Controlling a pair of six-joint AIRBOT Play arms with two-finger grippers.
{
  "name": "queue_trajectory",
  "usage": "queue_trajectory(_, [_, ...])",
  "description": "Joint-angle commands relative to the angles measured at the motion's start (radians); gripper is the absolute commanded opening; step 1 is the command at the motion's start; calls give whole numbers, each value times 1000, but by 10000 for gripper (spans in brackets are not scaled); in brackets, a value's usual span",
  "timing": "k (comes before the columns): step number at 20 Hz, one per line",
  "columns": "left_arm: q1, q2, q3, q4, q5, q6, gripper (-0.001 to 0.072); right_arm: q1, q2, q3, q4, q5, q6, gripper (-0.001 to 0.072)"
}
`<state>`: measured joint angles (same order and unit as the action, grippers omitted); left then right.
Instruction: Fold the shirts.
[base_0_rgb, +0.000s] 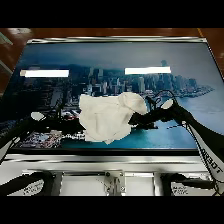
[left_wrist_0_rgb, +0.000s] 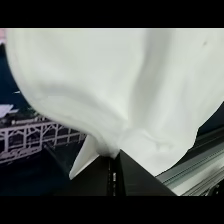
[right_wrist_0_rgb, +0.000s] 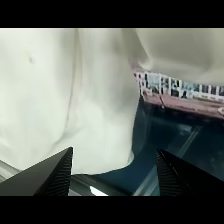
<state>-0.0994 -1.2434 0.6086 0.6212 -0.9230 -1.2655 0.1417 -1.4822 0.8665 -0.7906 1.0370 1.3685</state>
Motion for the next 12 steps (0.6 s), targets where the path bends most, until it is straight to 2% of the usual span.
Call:
queue_trajectory(1, [0,36,1,-1,28,17,43,4,-24,0,40,-14,7,614])
queue_trajectory(5, [0,39,1,-1,42,16,43,37,-102,0,109,-15,-19,608])
queue_trajectory(6, [0,39,1,-1,50,16,43,44,-111,0,109,-17,-18,525])
queue_trajectory(8, [0,39,1,-2,76,16,43,55,-126,0,111,-20,6,423])
queue_trajectory(10, [1,39,1,-1,83,17,43,51,-124,5,112,-18,6,56])
queue_trajectory(12, [7,57,11,4,85,57,40,34,-100,40,108,34,-68,59])
